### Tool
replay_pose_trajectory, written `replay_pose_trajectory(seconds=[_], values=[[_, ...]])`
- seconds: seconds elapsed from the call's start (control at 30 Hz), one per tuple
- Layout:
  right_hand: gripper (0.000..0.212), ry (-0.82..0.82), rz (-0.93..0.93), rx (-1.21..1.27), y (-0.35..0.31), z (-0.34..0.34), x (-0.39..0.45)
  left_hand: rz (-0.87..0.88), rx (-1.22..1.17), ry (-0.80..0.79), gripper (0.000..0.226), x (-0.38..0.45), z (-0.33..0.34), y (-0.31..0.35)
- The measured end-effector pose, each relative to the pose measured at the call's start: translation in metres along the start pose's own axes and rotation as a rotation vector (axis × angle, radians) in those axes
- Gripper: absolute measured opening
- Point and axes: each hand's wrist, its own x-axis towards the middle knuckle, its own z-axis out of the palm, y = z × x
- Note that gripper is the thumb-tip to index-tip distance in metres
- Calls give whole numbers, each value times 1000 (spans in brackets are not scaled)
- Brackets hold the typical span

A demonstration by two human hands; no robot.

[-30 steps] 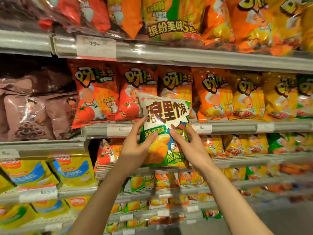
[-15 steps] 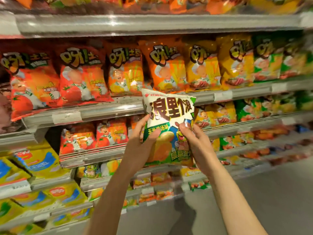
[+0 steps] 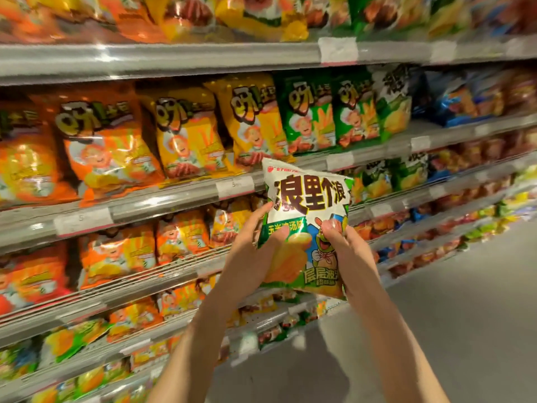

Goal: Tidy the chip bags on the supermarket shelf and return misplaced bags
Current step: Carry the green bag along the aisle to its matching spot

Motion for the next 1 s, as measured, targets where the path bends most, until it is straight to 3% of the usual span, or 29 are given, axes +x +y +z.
replay_pose_trajectory(seconds=[0.1, 0.2, 0.4, 0.57, 0.67, 0.8, 1.0], values=[[42, 79, -2, -6, -8, -41, 28, 16, 36, -52, 57, 35, 42, 0], [45, 139, -19, -31, -18, -82, 59, 57, 80, -84, 53, 77, 86, -2], [103, 254, -26, -85, -50, -170, 142, 41, 33, -154, 49, 172, 176, 1], [113, 285, -46, -140, -90, -222, 209, 52, -14, -139, 46, 237, 235, 10], [99, 245, -69, -101, -101, -239, 233, 55, 23, -119, 41, 259, 258, 16], [29, 162, -136, -87, -115, -261, 267, 87, 72, -62, 43, 288, 284, 19], [33, 14, -137, -116, -129, -311, 330, 102, 120, 108, 55, 326, 337, 14]])
